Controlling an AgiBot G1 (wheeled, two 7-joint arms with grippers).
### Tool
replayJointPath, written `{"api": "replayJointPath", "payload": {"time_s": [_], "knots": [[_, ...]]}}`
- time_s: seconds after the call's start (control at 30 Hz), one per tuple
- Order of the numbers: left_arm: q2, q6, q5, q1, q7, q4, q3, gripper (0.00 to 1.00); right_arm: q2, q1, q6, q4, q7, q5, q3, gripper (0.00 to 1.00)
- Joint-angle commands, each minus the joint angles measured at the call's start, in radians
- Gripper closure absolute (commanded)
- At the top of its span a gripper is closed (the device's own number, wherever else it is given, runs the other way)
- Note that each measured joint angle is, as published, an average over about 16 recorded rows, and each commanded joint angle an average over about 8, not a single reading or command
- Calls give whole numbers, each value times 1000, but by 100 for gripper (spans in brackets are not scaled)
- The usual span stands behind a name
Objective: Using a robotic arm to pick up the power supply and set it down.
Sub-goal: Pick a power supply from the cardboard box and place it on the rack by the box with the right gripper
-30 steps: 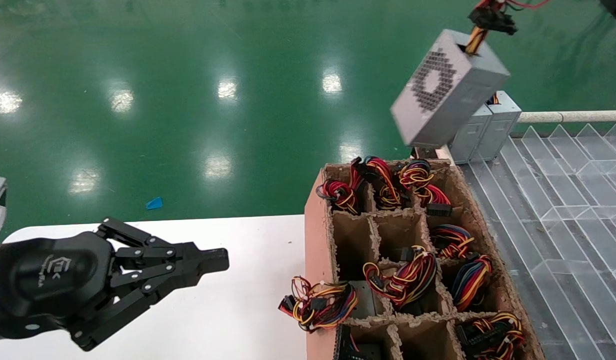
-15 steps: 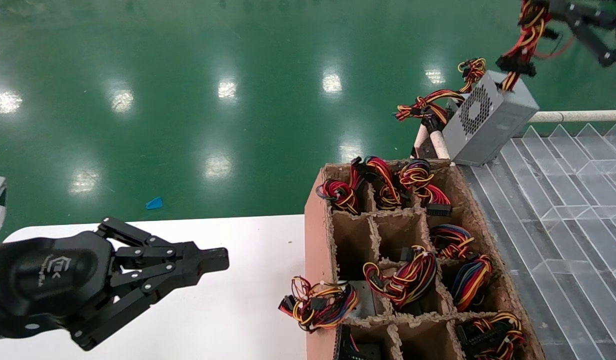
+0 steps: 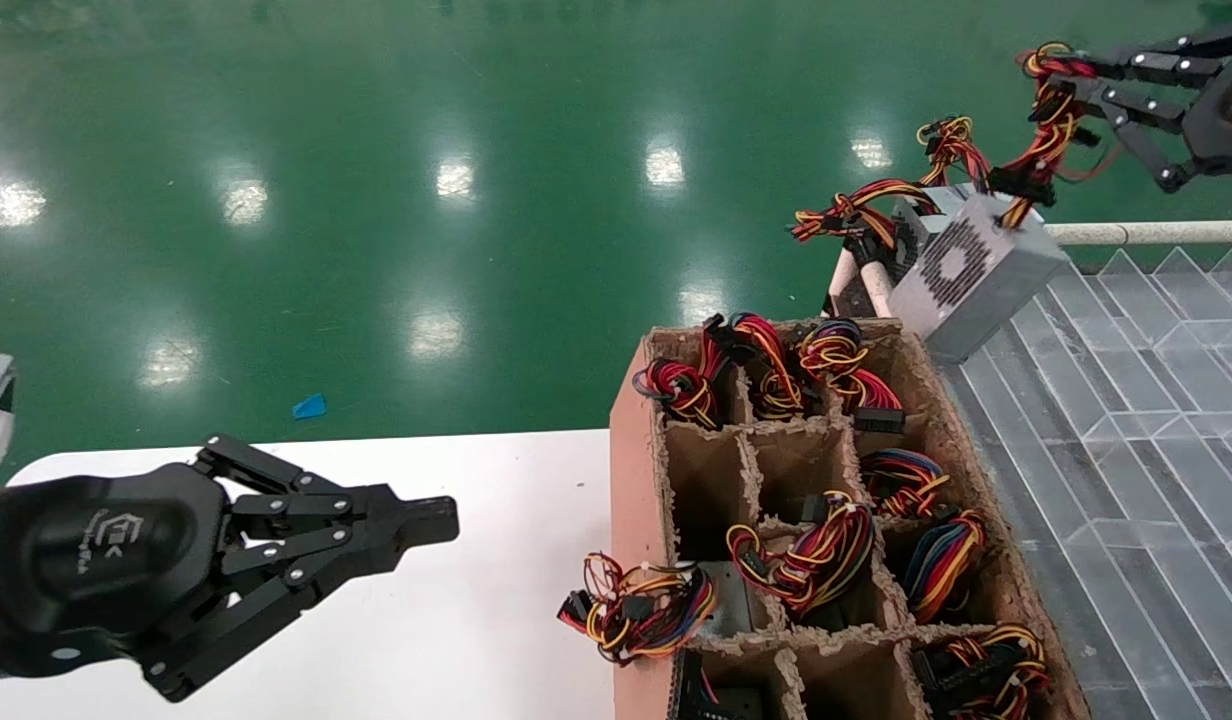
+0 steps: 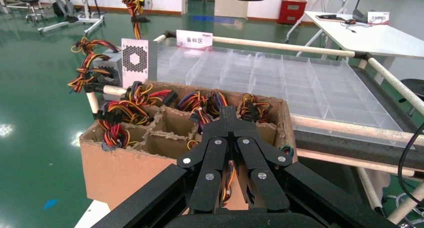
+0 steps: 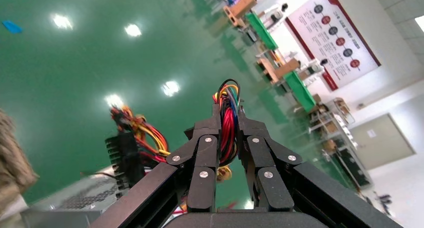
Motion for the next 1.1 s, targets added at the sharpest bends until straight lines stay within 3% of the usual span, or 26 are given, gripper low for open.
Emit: {"api": "replayJointPath", "payload": {"time_s": [0.03, 0.6, 1.1], "knots": [[0, 0, 0, 0, 0, 0, 0, 100, -7, 12, 9, -33, -27, -6, -1, 100], [0, 0, 0, 0, 0, 0, 0, 100, -54, 77, 26, -206, -135, -40, -21, 100], [0, 0, 0, 0, 0, 0, 0, 100, -135, 86, 79, -277, -208, -34, -17, 100]]}}
